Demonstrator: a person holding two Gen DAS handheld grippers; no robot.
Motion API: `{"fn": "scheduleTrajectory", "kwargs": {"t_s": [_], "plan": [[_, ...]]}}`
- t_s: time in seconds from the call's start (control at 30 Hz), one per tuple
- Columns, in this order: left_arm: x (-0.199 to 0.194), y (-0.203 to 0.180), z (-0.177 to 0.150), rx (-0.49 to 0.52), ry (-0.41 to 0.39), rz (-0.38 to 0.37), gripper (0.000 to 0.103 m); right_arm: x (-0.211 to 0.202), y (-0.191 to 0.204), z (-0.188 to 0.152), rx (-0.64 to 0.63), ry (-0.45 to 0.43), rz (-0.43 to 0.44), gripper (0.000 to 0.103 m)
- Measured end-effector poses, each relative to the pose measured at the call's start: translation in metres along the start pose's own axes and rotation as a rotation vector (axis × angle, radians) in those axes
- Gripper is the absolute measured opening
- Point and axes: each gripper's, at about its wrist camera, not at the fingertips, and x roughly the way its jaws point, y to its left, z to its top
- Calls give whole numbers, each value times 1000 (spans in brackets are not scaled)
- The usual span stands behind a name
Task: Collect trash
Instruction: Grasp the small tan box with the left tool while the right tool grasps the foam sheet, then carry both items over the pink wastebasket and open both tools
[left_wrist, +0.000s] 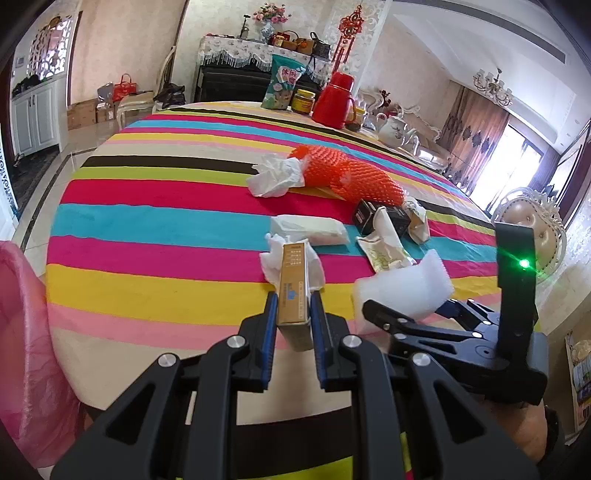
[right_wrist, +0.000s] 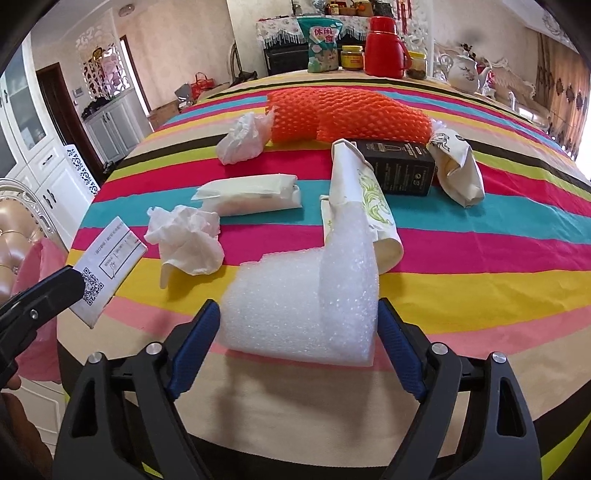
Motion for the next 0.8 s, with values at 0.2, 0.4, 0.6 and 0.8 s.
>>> {"fn": "scheduleTrajectory", "kwargs": {"t_s": [0.2, 0.4, 0.6, 0.8], "plan": [[-14, 9, -2, -12, -21, 18, 17, -14, -5, -1, 4, -34, 30, 67], [-22, 13, -4, -17, -30, 31, 17, -21, -2, -6, -4, -52, 53, 66], [-38, 24, 0, -29, -64, 59, 17, -48, 7, -1, -20, -128, 75, 66], [-72, 53, 5, -51, -123, 140, 17, -66, 30, 9, -46, -180, 121, 66]]}}
